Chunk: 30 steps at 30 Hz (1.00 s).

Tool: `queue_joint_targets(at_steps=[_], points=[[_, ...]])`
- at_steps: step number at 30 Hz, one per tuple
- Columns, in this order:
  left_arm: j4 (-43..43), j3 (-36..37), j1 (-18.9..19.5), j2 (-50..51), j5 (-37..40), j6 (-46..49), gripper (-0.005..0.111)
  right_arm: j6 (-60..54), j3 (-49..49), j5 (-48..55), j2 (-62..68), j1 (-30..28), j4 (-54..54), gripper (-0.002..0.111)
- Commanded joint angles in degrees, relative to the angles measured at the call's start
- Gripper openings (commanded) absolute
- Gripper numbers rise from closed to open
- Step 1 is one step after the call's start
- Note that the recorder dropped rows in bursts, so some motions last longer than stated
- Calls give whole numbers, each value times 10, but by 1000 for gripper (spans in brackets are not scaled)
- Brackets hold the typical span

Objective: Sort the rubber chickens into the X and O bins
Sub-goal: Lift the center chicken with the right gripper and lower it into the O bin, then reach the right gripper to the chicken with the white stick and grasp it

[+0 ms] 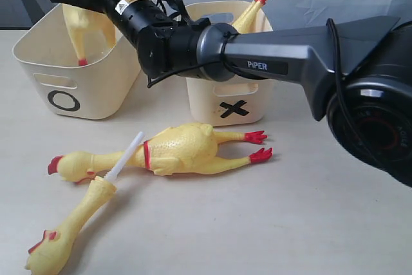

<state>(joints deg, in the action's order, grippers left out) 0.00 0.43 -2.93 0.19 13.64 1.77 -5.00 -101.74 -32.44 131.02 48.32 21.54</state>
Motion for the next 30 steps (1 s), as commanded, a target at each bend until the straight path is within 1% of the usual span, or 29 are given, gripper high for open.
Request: queue_joint_targets(at_steps=[1,2,4,6,7,8,9,10,11,12,14,16,17,19,20,22,24,28,30], points=[[0,-4,-7,-2,-4,-1,0,2,-4,-10,-6,-3,-5,54],[0,-4,-7,-2,-4,-1,0,2,-4,-9,-6,-3,-5,52],[0,-4,-7,-2,-4,-1,0,2,-4,8,-8,-3,-5,55],[0,-4,-7,-2,-4,-1,0,2,-4,81,-21,-3,-5,58],[0,-4,-7,-2,-4,-1,0,2,-4,154,-35,-3,-25,59],[0,-4,-7,-2,-4,-1,0,2,-4,202,-44,-3,-42,59],[0,-4,-7,-2,-4,-1,0,0,-4,295,-69,-3,-86,59],[0,-4,-7,-2,-4,-1,0,0,-4,349,-83,-3,-115,59],[0,-4,-7,-2,-4,-1,0,-1,-4,448,-109,-2,-150,59],[0,-4,-7,-2,-4,-1,0,-14,-4,506,-121,-2,-158,58],[0,-4,-7,-2,-4,-1,0,-85,-4,636,-149,-2,-158,58],[0,-4,-7,-2,-4,-1,0,-142,-4,762,-169,-2,-154,54],[0,-4,-7,-2,-4,-1,0,-160,-4,829,-176,-2,-147,51],[0,-4,-7,-2,-4,-1,0,-185,-4,934,-181,-2,-134,46],[0,-4,-7,-2,-4,-1,0,-188,-4,976,-181,-2,-129,45],[0,-4,-7,-2,-4,-1,0,-190,7,1008,-181,-2,-112,45],[0,-4,-7,-2,-4,-1,0,-216,22,1010,-181,-2,-94,46],[0,-4,-7,-2,-4,-1,0,-251,47,1001,-170,-1,-29,57],[0,-4,-7,-2,-4,-1,0,-254,53,992,-164,6,2,60]])
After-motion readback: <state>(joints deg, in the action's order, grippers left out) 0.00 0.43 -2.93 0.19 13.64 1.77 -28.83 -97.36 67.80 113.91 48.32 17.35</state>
